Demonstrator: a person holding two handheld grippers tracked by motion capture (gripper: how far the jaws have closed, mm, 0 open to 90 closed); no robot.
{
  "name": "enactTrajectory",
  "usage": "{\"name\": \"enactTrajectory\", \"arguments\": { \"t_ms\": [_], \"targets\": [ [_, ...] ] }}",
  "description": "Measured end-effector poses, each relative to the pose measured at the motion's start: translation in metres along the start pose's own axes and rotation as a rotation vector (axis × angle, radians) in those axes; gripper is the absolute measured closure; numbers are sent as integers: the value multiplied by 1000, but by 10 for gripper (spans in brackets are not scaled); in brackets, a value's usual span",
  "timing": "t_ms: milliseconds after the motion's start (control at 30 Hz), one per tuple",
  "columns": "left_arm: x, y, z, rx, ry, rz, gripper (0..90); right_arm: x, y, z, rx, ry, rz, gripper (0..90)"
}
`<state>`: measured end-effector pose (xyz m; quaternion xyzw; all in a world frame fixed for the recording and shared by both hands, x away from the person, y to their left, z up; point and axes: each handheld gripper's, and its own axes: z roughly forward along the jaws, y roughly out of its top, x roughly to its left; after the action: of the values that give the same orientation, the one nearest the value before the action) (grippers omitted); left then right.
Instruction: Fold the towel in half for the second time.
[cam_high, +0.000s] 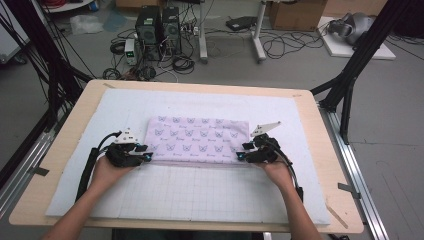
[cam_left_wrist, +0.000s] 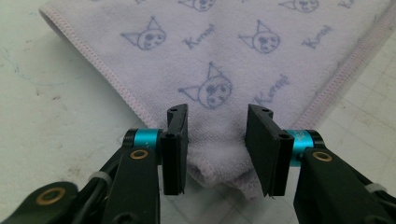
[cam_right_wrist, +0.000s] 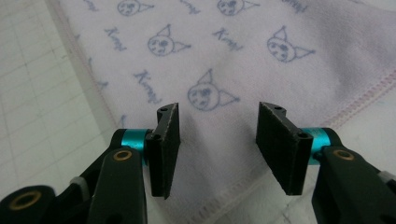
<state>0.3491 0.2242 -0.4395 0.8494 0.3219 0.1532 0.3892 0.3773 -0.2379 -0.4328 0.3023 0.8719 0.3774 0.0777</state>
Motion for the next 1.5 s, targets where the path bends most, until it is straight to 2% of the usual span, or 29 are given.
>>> {"name": "enactTrajectory", "arguments": {
  "t_ms": [200, 267, 333, 433, 567, 767, 867, 933, 1133, 1500],
  "targets": [
    [1, 0, -3, -5, -1, -15, 566, 5, -13, -4, -51, -7, 24, 494],
    [1, -1, -6, -31, 9, -17, 551, 7, -15, -5, -62, -16, 20, 476],
    [0, 0, -10, -51, 1, -37, 541, 10, -15, -7, -72, -18, 18, 456],
    [-3, -1, -17, -107, 1, -57, 517, 13, -14, -9, -88, -5, 21, 426],
    [-4, -2, -21, -122, -1, -74, 462, 18, -13, -12, -103, -13, 12, 346],
    [-10, -4, -29, -131, 4, -65, 373, 29, -11, -19, -125, -47, 16, 204],
    [-13, -6, -34, -141, 4, -61, 359, 35, -14, -24, -179, -60, 18, 179],
    [-14, -7, -38, -141, 4, -61, 342, 36, -16, -27, -179, -73, 18, 154],
    [-17, -13, -44, -127, 5, -62, 308, 44, -24, -37, -198, -91, 14, 133],
    [-22, -21, -57, -142, 13, -64, 294, 53, -37, -49, -221, -100, 14, 122]
  ]
}}
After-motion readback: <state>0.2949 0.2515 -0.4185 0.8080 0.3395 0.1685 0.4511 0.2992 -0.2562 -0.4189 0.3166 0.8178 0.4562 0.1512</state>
